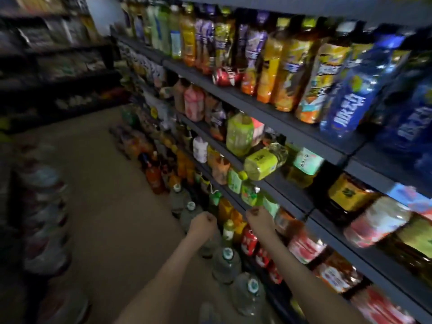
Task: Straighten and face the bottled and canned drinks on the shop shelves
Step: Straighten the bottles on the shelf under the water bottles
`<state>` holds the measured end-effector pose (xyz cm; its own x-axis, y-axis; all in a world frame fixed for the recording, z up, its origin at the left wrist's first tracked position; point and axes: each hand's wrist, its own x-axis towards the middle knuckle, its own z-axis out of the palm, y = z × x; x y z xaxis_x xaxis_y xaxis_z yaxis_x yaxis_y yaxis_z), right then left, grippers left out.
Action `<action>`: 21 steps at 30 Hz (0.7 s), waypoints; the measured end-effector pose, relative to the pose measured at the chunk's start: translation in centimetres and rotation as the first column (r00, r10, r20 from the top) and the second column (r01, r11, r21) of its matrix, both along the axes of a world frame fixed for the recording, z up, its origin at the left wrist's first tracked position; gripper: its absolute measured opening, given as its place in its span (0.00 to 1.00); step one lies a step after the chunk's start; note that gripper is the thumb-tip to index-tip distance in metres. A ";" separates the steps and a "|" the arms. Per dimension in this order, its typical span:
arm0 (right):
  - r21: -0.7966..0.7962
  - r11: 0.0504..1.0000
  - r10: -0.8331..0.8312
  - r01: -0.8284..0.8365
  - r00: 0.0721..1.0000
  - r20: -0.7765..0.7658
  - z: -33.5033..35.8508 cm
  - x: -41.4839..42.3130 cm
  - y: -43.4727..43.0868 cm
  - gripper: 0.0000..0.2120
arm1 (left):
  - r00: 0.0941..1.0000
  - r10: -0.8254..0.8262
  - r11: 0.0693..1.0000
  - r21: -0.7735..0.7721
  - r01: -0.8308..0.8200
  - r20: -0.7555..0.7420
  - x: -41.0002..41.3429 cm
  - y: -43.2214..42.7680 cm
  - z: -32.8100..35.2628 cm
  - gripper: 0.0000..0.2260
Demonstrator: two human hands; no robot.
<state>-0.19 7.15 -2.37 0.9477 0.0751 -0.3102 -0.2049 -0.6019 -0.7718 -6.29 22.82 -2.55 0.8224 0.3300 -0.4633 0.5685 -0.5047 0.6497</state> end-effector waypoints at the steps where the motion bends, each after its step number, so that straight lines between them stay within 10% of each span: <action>1: 0.035 0.998 -0.042 0.042 0.999 -0.018 -0.5 2.1 1.5 0.12 | 1.000 0.008 1.000 -0.002 -0.008 0.014 2.1 1.4 0.1 0.09; 6: 0.393 0.866 -0.179 0.308 0.926 -0.331 -0.2 9.3 6.3 0.29 | 0.991 -0.133 0.991 -0.001 0.133 0.010 11.2 6.1 1.7 0.10; 11: 0.555 0.622 -0.316 0.553 0.825 -0.468 0.4 12.4 9.1 0.22 | 0.905 -0.412 0.911 0.054 0.408 0.109 17.9 8.3 2.7 0.02; 15: 0.439 0.568 -0.588 0.697 0.716 -0.376 0.1 12.4 10.8 0.13 | 0.666 -0.736 0.672 0.246 0.698 0.121 22.0 8.3 2.3 0.21; 21: 0.182 0.509 -0.838 0.841 0.533 -0.116 4.4 9.5 10.1 0.24 | 0.258 -0.947 0.320 0.524 0.789 0.189 22.9 5.9 2.4 0.41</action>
